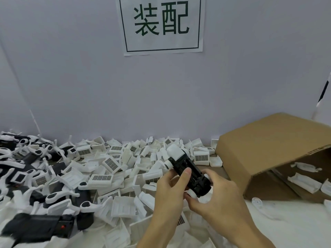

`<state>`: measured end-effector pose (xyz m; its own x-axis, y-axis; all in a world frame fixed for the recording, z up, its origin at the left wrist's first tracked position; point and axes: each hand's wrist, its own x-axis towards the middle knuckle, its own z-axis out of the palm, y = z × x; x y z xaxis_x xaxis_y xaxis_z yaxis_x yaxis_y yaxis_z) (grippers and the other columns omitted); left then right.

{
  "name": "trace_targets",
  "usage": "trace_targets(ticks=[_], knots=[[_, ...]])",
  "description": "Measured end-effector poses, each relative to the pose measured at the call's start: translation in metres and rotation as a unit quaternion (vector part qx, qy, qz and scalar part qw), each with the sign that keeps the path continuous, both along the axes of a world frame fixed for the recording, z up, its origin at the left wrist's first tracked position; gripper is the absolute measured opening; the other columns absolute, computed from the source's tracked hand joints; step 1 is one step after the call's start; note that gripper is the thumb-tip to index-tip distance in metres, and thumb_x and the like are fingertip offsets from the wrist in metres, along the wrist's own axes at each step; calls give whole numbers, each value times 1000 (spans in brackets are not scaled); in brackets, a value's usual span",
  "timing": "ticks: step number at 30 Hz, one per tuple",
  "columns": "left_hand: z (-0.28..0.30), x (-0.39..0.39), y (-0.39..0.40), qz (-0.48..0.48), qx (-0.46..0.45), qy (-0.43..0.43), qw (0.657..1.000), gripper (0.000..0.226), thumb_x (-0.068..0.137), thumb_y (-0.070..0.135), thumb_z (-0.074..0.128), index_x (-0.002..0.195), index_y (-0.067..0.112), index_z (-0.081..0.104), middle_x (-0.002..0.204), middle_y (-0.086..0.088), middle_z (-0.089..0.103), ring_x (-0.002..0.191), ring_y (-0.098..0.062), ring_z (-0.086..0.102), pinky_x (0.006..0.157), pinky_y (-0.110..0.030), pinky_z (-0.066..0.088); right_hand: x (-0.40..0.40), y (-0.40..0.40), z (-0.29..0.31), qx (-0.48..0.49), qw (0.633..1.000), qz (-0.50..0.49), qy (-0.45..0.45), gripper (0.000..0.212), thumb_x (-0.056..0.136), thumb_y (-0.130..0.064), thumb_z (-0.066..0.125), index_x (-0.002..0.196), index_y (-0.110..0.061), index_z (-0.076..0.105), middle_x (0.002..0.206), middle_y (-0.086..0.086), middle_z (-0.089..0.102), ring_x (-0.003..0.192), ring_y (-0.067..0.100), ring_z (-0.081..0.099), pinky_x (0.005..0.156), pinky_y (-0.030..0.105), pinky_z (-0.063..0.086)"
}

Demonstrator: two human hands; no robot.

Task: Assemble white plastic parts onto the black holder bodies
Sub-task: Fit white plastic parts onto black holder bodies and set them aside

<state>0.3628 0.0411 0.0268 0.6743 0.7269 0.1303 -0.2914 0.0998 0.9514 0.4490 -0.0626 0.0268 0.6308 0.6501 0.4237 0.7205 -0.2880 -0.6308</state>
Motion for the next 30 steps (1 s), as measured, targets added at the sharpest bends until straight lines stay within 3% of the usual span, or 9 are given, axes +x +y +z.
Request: trace_targets(ticks=[6, 8, 12, 16, 17, 20, 22, 24, 30], knots=[[1, 0, -1, 5, 26, -5, 1000, 31, 88, 41, 69, 109, 19, 74, 101, -6, 78, 99, -24, 75, 97, -51, 54, 0, -2, 3, 26, 999, -8, -25, 51, 61, -67, 73, 104, -42, 58, 84, -24, 66, 83, 0, 62, 69, 23, 52], [1, 0, -2, 6, 39, -2, 999, 33, 87, 44, 68, 112, 22, 73, 103, -3, 78, 100, -21, 74, 97, -46, 54, -1, -2, 3, 33, 999, 8, -11, 50, 61, -67, 71, 104, -43, 57, 87, -24, 66, 85, 0, 62, 70, 25, 52], [-3, 0, -2, 41, 97, 27, 994, 15, 96, 32, 66, 109, 29, 70, 100, 8, 78, 97, -10, 74, 95, -42, 56, 1, -2, 2, 9, 994, 91, 67, 49, 70, -65, 69, 114, -52, 52, 106, -29, 66, 100, -8, 62, 81, 24, 52], [-7, 1, -3, 50, 194, 15, 980, 26, 99, 8, 60, 111, 30, 64, 102, 7, 77, 98, -13, 73, 87, -34, 58, -2, -3, 6, 86, 986, 114, 90, 56, 89, -28, 69, 127, -58, 42, 123, -47, 52, 120, -20, 47, 93, 1, 37], [-7, 1, -4, 47, 236, 14, 970, 31, 99, 5, 58, 112, 32, 64, 102, 10, 76, 97, -11, 72, 85, -28, 57, -2, -3, 7, 114, 983, 104, 96, 58, 88, -27, 69, 132, -54, 43, 124, -44, 54, 121, -18, 48, 94, 1, 37], [-8, 1, -7, 33, 347, 17, 937, 35, 98, -1, 55, 117, 26, 66, 101, 18, 74, 97, -4, 70, 82, -19, 54, -2, -1, 7, 170, 972, 77, 144, 81, 71, -55, 72, 145, -36, 44, 128, -23, 62, 121, -5, 56, 102, 20, 47], [-10, 2, -8, 32, 396, 21, 917, 31, 93, 2, 54, 112, 21, 69, 96, 14, 72, 87, -1, 66, 76, -15, 50, -4, 1, 8, 207, 962, 42, 172, 89, 63, -60, 81, 141, -35, 48, 122, -20, 65, 112, -2, 62, 96, 26, 53], [-11, 4, -9, 35, 439, 29, 897, 25, 92, 7, 53, 111, 15, 68, 95, 12, 69, 83, -1, 62, 73, -13, 44, -4, 2, 8, 234, 954, 9, 186, 78, 63, -54, 85, 132, -34, 56, 113, -17, 68, 103, 1, 67, 90, 28, 57], [-12, 4, -7, 40, 462, 30, 886, 17, 91, 3, 57, 103, 13, 64, 89, 15, 64, 77, -1, 56, 68, -11, 39, -2, 2, 7, 251, 952, -18, 177, 52, 61, -46, 87, 108, -40, 64, 91, -19, 73, 90, -4, 69, 75, 15, 55]])
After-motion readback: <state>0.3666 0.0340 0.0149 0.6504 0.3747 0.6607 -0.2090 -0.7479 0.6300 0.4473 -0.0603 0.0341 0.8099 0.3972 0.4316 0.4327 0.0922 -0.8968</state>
